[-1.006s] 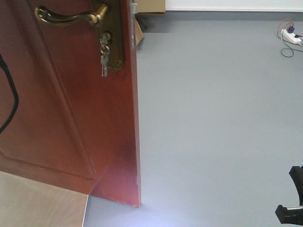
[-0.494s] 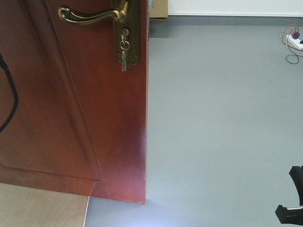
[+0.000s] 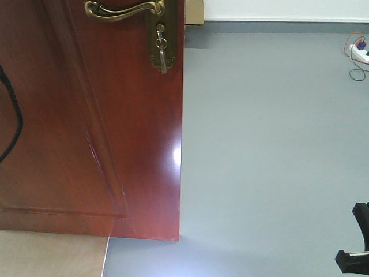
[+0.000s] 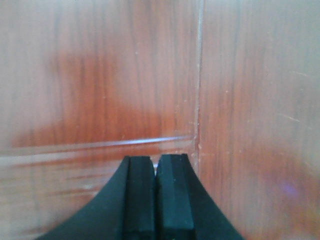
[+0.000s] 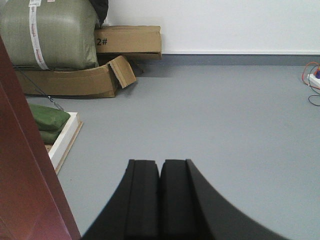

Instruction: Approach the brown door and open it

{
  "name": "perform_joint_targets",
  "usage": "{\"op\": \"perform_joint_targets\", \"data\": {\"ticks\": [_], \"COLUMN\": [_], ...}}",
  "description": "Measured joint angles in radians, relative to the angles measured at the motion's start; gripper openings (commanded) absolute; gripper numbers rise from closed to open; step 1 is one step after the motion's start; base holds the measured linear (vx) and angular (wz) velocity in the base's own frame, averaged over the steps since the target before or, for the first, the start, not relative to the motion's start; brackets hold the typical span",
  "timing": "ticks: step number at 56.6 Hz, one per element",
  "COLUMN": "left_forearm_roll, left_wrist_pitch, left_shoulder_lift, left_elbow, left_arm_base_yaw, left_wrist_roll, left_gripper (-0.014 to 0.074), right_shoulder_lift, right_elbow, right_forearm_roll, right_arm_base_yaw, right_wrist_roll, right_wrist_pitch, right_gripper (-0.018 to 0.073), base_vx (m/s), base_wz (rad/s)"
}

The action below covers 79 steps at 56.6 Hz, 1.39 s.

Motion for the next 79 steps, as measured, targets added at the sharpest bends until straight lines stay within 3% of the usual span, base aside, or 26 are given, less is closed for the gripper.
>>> {"op": "perform_joint_targets", "data": {"ticks": [79], "left_forearm_roll": [0.001], "left_wrist_pitch": [0.000], "left_shoulder_lift": [0.000], "left_elbow": [0.000], "left_arm_base_yaw": [0.000], "left_wrist_roll": [0.000], "left_gripper": [0.0052], "right_shoulder_lift": [0.000], "right_elbow": [0.000], "right_forearm_roll": [0.000], "right_arm_base_yaw": [0.000], "right_wrist_roll": [0.000], "right_wrist_pitch": [0.000], "right_gripper": [0.0000], "base_vx": [0.04], "base_wz": [0.01]}}
